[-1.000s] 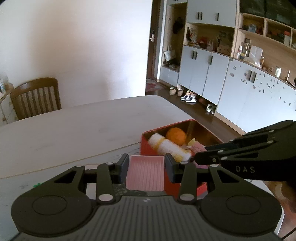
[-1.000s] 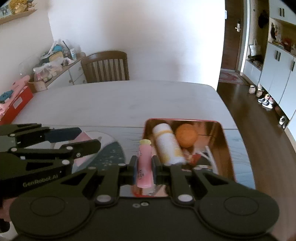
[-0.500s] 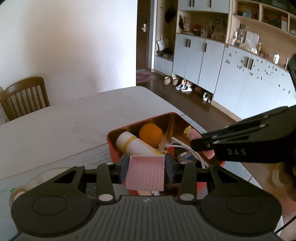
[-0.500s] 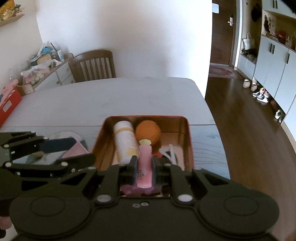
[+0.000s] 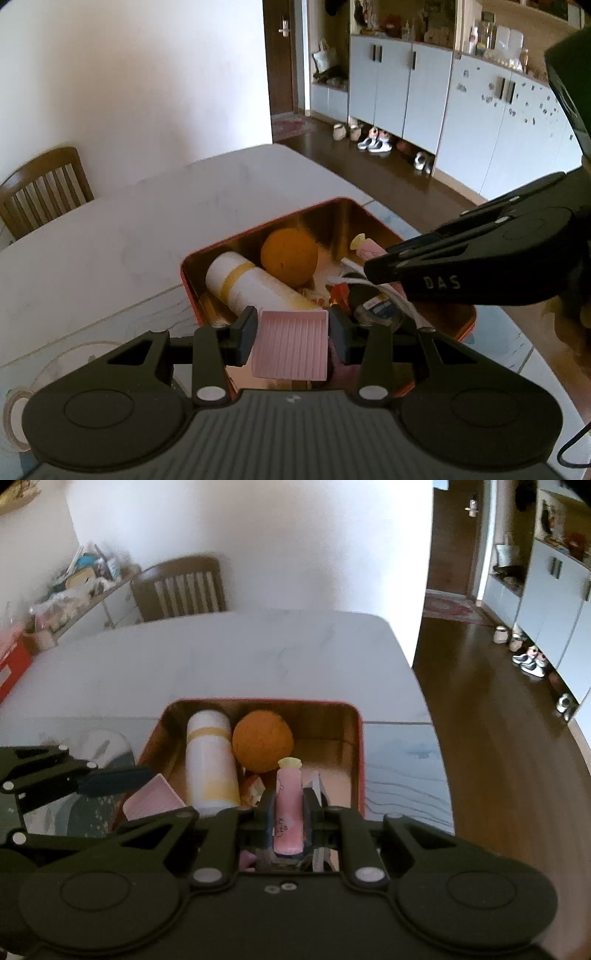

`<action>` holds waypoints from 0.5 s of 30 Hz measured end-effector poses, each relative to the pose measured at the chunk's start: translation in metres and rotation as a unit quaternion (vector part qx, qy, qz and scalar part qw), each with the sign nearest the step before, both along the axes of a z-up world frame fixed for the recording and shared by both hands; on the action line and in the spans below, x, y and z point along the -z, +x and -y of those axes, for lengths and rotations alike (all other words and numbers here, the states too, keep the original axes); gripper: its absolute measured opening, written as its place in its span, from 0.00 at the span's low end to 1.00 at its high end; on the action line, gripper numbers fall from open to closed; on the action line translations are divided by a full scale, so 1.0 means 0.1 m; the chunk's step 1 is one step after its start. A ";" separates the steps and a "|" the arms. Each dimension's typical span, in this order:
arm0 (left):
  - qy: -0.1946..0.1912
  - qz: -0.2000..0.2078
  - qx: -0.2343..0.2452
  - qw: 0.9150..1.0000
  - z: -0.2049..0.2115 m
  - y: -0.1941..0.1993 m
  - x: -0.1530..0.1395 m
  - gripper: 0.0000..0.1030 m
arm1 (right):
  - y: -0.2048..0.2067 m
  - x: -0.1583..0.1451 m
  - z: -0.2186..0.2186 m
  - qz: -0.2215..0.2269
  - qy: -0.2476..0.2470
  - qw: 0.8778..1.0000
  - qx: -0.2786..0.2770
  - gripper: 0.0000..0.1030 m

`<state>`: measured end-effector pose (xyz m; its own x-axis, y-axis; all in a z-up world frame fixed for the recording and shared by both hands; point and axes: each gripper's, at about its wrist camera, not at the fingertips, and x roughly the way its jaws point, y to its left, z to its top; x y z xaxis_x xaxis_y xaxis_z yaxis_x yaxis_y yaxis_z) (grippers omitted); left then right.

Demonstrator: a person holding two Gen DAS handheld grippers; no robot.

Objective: Organize rigid objects
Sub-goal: 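Carry the pink soap dish and pink tube over the red tin box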

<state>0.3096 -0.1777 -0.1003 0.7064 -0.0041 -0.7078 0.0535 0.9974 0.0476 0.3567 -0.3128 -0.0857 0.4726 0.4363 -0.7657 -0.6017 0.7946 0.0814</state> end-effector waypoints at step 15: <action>-0.007 -0.034 -0.017 0.999 -0.03 0.13 0.17 0.39 | 0.05 0.13 -0.06 -0.021 -0.017 0.999 -0.021 0.19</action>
